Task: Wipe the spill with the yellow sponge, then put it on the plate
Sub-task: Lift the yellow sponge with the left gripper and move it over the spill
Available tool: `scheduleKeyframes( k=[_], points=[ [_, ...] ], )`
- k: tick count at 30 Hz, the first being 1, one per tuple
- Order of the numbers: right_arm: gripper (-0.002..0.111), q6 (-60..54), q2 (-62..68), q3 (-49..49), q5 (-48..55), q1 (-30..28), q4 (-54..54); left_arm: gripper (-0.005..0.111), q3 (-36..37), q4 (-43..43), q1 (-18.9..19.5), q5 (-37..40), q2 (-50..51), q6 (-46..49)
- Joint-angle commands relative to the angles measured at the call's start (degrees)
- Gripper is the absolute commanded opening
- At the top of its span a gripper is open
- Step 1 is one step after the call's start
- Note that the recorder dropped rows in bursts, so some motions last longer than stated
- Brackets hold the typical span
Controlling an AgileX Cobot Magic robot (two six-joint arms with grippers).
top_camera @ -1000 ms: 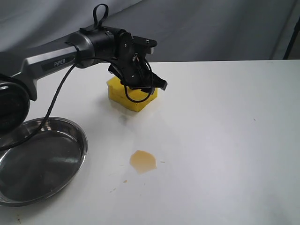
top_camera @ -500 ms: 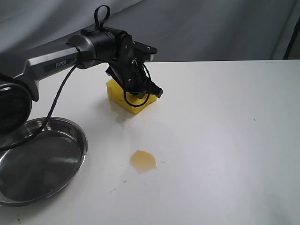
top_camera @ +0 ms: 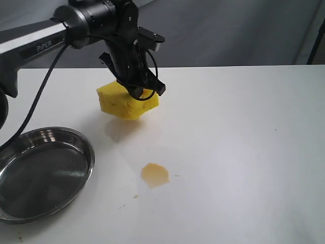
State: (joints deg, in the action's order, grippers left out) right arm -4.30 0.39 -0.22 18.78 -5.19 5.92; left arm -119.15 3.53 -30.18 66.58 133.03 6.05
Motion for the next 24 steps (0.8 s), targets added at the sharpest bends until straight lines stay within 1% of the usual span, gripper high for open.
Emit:
scheduleKeyframes(
  k=[1,4,7,12,16,21,24],
  points=[
    [0.0,0.17,-0.24,0.22,0.07,0.12,-0.41,0.0,-0.43,0.13,-3.86,3.38,-2.22,0.05],
    [0.0,0.17,-0.24,0.22,0.07,0.12,-0.41,0.0,-0.11,0.11,-7.53,3.38,-2.22,-0.38],
    [0.0,0.17,-0.24,0.22,0.07,0.12,-0.41,0.0,0.76,0.25,-10.85,3.38,-2.22,-3.11],
    [0.0,0.17,-0.24,0.22,0.07,0.12,-0.41,0.0,4.5,0.24,-15.94,3.38,-2.39,-5.2],
    [0.0,0.17,-0.24,0.22,0.07,0.12,-0.41,0.0,9.65,0.24,-20.12,3.38,-3.52,-5.74],
    [0.0,0.17,-0.24,0.22,0.07,0.12,-0.41,0.0,18.05,-0.32,-25.44,1.9,-6.04,-7.96],
    [0.0,0.17,-0.24,0.22,0.07,0.12,-0.41,0.0,23.31,-0.85,-27.54,1.0,-8.06,-8.09]
  ],
)
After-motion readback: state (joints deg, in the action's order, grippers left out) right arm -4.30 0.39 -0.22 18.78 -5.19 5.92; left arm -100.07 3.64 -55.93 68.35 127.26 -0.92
